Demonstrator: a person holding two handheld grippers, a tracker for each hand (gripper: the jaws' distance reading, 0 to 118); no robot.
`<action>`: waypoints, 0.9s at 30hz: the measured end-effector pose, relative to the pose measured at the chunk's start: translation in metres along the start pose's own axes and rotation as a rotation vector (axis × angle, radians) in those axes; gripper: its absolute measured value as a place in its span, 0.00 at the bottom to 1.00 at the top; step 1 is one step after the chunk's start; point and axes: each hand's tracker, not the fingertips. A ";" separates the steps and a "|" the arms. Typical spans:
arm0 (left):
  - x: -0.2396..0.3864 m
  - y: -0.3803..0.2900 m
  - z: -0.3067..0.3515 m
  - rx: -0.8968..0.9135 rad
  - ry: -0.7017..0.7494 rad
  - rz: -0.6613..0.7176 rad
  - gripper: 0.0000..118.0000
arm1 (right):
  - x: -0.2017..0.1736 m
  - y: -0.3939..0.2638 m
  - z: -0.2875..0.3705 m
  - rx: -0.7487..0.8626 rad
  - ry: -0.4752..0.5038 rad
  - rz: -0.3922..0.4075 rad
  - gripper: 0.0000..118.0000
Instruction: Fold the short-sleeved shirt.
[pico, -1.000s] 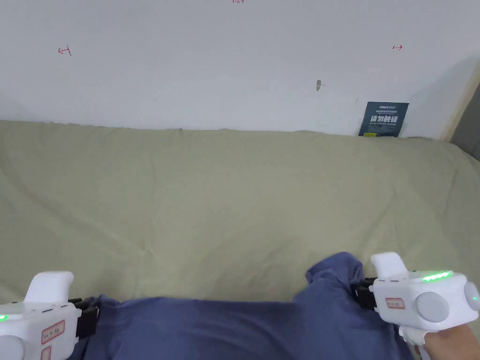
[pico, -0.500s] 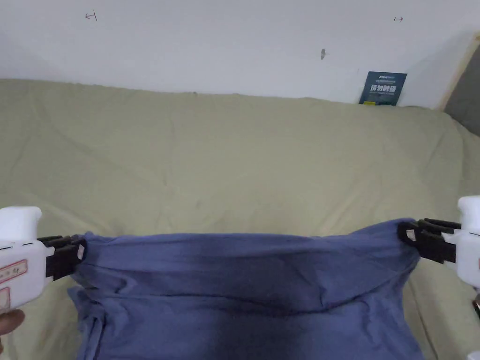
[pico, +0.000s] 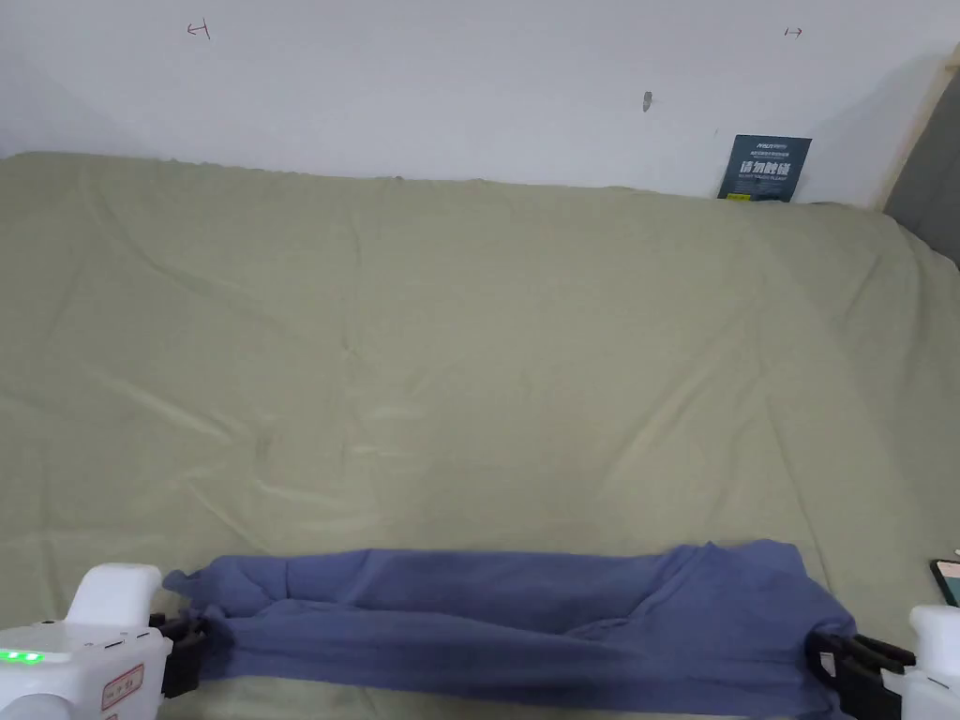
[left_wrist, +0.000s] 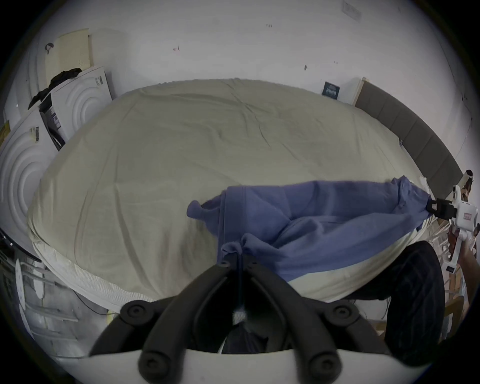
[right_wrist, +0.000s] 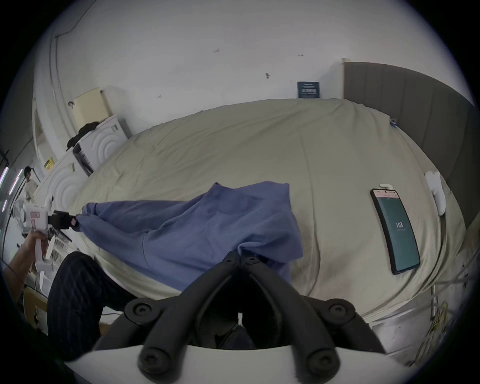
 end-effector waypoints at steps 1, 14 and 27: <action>0.001 0.003 0.006 0.039 0.015 0.005 0.77 | -0.003 0.003 0.005 0.018 -0.020 -0.003 0.46; 0.060 -0.013 0.164 0.749 0.215 -0.111 0.87 | -0.112 0.014 0.116 0.577 -0.059 0.065 0.88; 0.008 0.011 0.143 0.519 0.055 0.048 0.05 | -0.143 0.027 0.118 0.575 -0.051 0.151 0.04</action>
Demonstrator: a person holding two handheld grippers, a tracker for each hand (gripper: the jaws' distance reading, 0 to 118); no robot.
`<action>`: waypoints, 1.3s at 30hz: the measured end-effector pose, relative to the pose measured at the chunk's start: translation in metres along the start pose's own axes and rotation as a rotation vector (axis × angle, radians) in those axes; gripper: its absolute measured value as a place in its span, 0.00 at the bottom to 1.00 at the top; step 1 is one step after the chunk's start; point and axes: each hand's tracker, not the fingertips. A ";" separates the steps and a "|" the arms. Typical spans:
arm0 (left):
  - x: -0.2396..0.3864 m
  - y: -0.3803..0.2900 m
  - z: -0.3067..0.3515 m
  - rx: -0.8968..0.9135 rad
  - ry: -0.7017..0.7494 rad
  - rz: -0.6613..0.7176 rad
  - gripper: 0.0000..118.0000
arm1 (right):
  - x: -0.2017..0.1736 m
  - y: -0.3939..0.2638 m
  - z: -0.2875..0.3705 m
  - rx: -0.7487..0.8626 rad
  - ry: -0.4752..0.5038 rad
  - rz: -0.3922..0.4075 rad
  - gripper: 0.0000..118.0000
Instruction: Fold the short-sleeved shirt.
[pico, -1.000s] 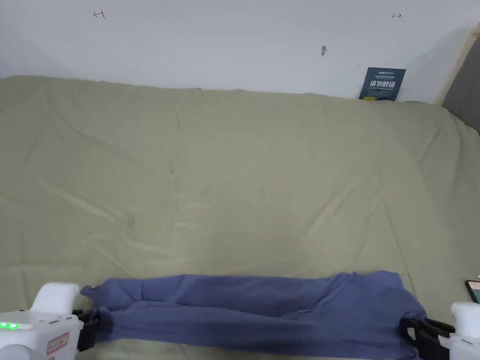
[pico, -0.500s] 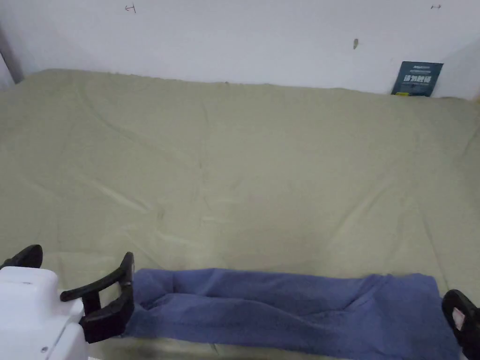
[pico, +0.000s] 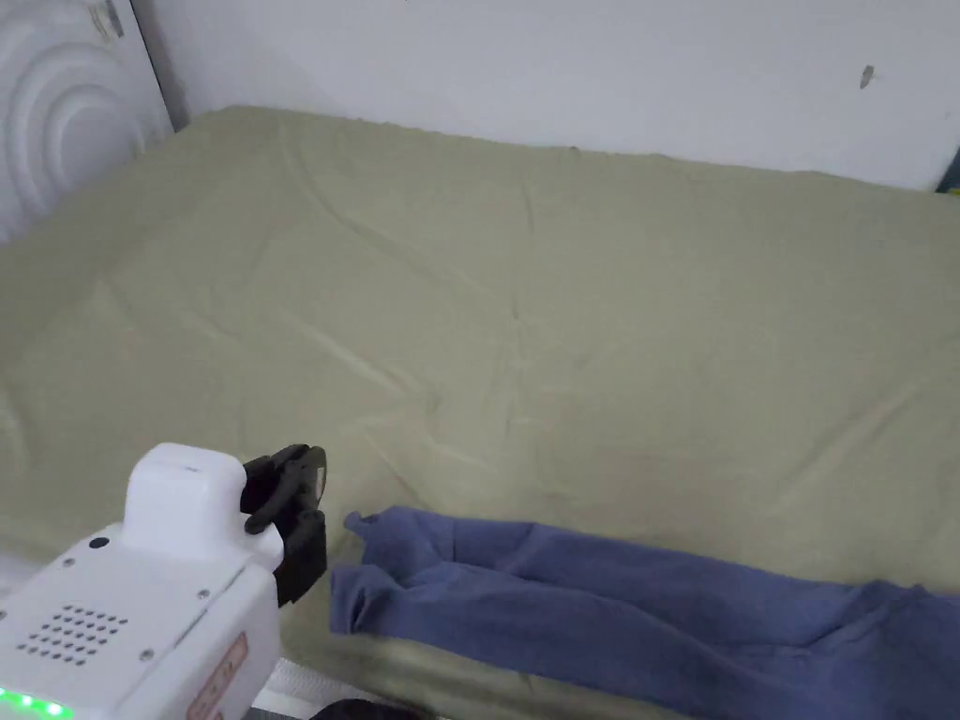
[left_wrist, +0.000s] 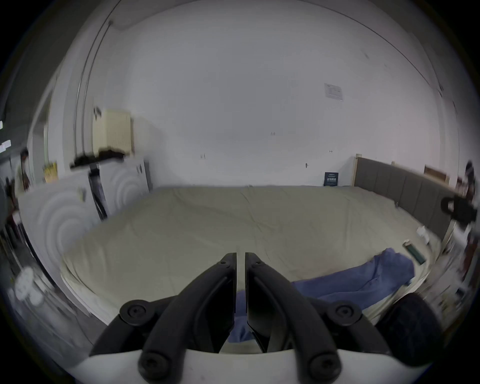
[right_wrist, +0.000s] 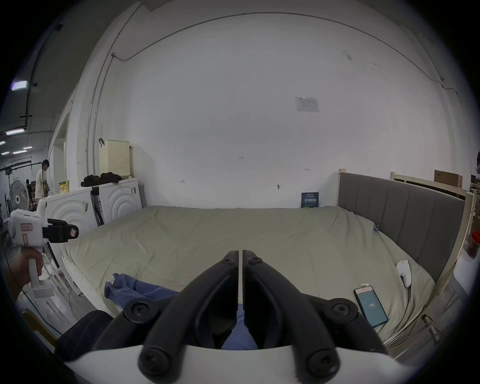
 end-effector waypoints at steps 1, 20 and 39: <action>-0.016 -0.002 -0.010 -0.064 -0.036 0.085 0.05 | 0.000 0.000 -0.002 -0.006 0.001 -0.001 0.04; -0.123 -0.158 -0.217 -0.654 -0.774 0.817 1.00 | -0.053 0.004 -0.055 -0.155 0.034 0.044 0.04; -0.095 -0.119 -0.235 -0.718 -0.596 0.634 0.07 | -0.049 -0.009 -0.067 -0.188 0.077 -0.007 0.04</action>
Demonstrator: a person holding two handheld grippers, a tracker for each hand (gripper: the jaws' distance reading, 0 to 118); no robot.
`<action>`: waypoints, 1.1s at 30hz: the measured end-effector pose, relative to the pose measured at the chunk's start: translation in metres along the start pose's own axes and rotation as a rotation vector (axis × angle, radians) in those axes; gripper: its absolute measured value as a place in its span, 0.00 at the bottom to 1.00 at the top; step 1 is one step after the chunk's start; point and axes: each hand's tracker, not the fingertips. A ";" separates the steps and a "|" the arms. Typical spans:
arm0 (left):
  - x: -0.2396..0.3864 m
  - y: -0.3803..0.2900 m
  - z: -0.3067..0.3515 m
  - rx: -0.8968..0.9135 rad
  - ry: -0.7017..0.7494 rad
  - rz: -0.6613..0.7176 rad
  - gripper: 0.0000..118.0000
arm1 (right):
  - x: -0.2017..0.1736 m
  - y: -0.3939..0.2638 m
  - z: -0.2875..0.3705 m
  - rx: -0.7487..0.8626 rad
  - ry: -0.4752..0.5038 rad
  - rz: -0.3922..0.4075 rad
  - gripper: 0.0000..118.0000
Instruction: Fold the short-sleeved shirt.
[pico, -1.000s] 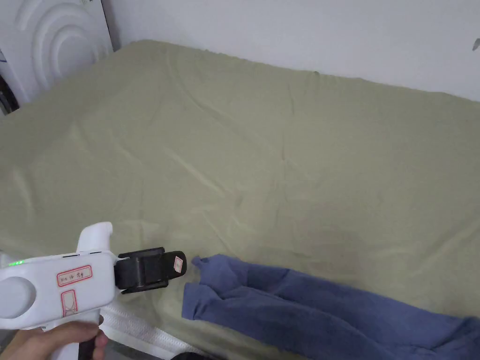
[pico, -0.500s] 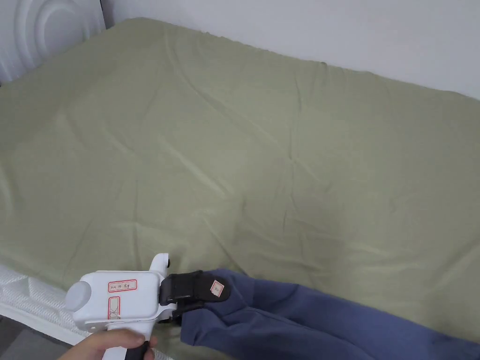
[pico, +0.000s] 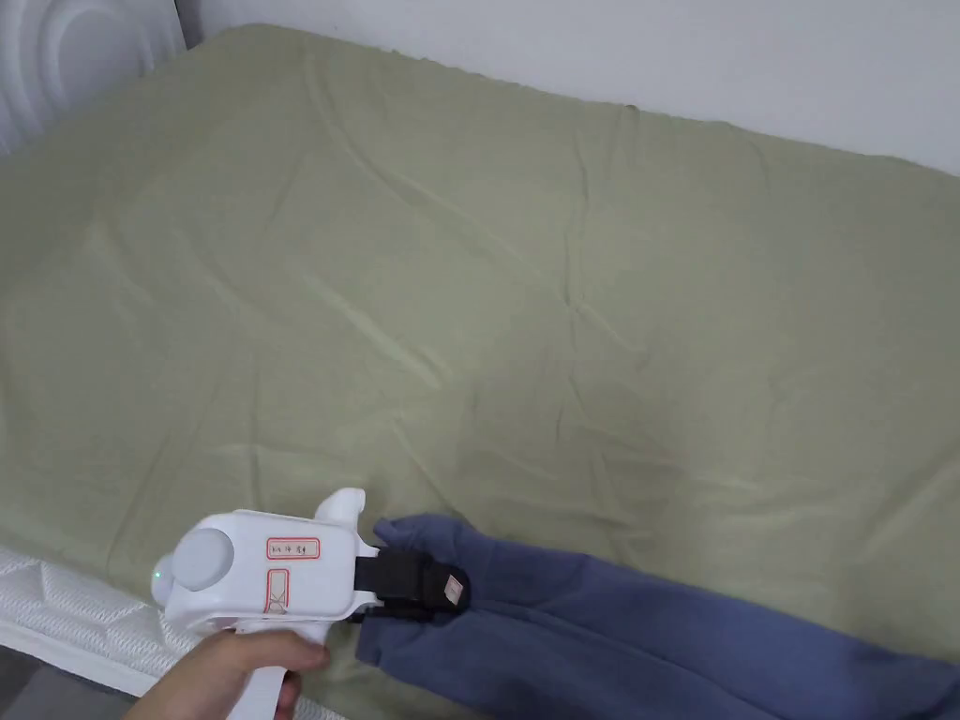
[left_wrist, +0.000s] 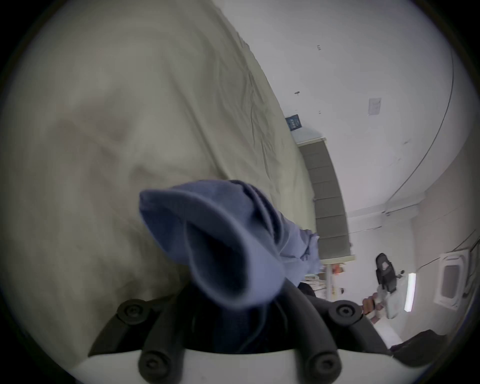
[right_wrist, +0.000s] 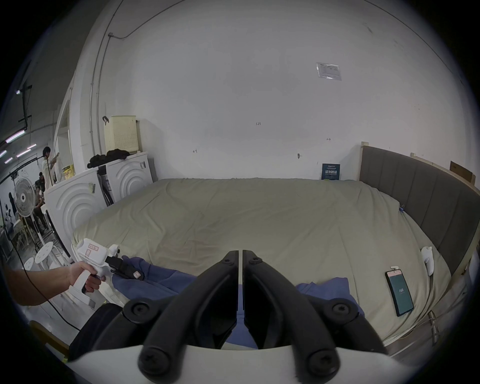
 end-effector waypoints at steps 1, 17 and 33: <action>0.006 0.004 0.005 0.013 0.019 -0.014 0.07 | 0.001 -0.001 0.001 0.003 -0.003 0.000 0.04; 0.072 0.063 0.070 0.188 0.788 -0.340 0.06 | 0.019 -0.015 0.022 0.056 0.021 -0.058 0.04; 0.137 -0.022 -0.082 0.060 0.372 -0.309 0.65 | 0.041 -0.031 0.052 0.092 0.011 -0.101 0.04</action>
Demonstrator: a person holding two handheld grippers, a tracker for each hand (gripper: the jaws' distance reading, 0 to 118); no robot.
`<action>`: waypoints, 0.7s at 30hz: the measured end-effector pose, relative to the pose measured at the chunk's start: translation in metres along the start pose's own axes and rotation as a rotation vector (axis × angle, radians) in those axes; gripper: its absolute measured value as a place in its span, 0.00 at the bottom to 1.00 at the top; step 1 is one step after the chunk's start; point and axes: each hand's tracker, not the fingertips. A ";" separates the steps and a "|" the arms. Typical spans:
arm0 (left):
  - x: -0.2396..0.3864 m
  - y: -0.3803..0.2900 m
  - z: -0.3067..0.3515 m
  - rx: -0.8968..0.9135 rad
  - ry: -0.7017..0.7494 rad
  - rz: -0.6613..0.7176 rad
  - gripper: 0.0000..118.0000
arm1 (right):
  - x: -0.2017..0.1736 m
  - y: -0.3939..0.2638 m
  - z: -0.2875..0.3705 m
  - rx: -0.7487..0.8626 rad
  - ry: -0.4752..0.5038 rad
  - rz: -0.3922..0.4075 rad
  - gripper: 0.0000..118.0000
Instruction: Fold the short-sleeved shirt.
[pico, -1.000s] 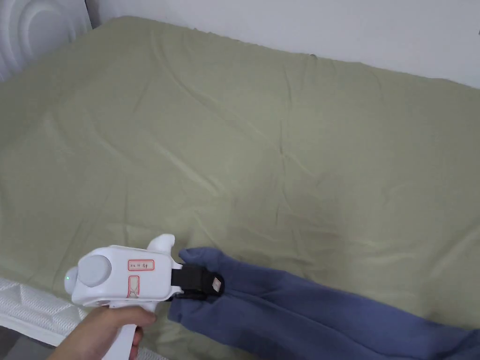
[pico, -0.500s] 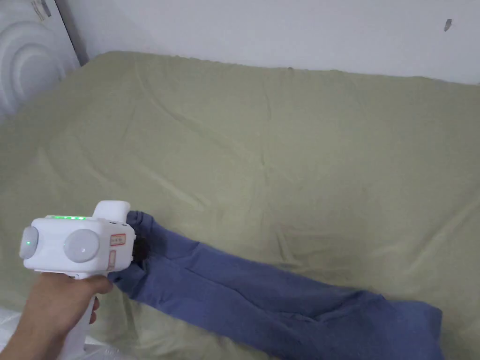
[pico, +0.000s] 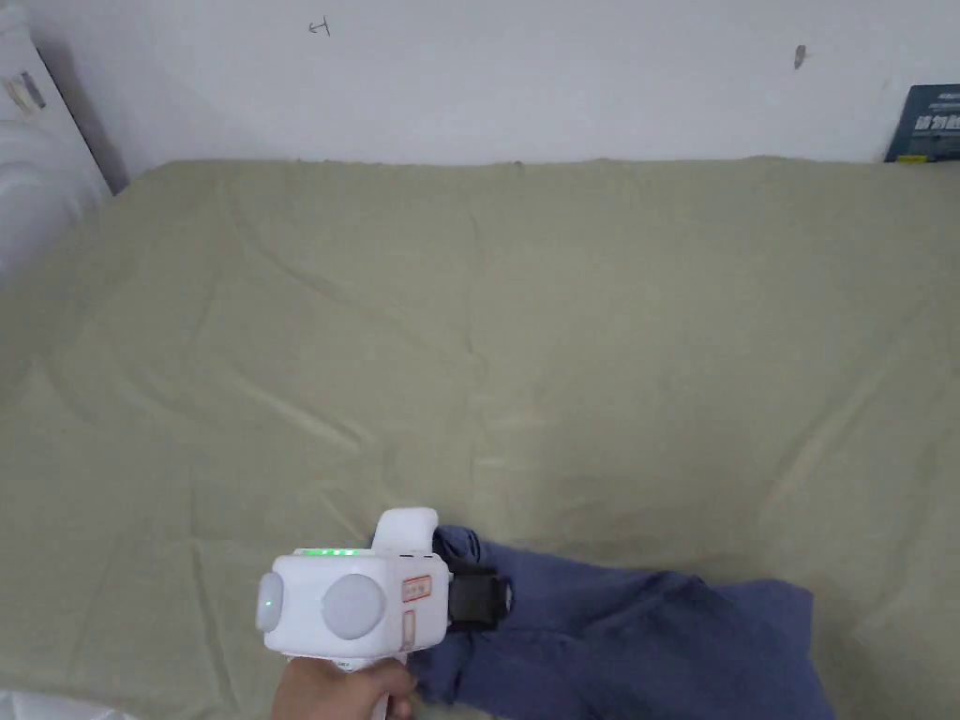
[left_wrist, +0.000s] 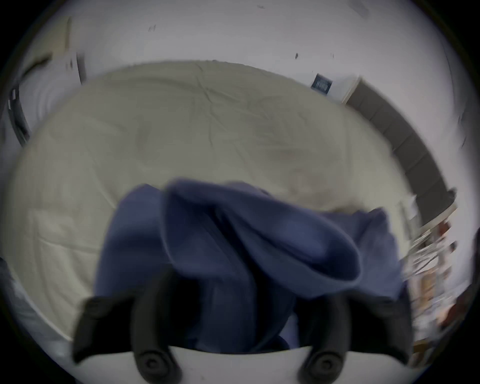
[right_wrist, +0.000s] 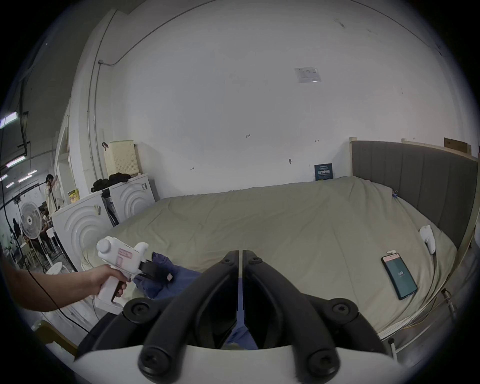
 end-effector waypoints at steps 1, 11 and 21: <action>0.004 0.003 0.013 0.029 -0.027 0.029 0.87 | 0.001 0.000 0.000 -0.002 -0.005 0.007 0.04; -0.044 0.029 0.113 0.339 0.163 0.063 0.66 | 0.001 -0.004 -0.005 -0.014 -0.007 -0.015 0.04; 0.014 -0.035 -0.011 0.000 -0.032 -0.059 0.08 | -0.008 -0.002 -0.002 -0.026 -0.003 0.013 0.04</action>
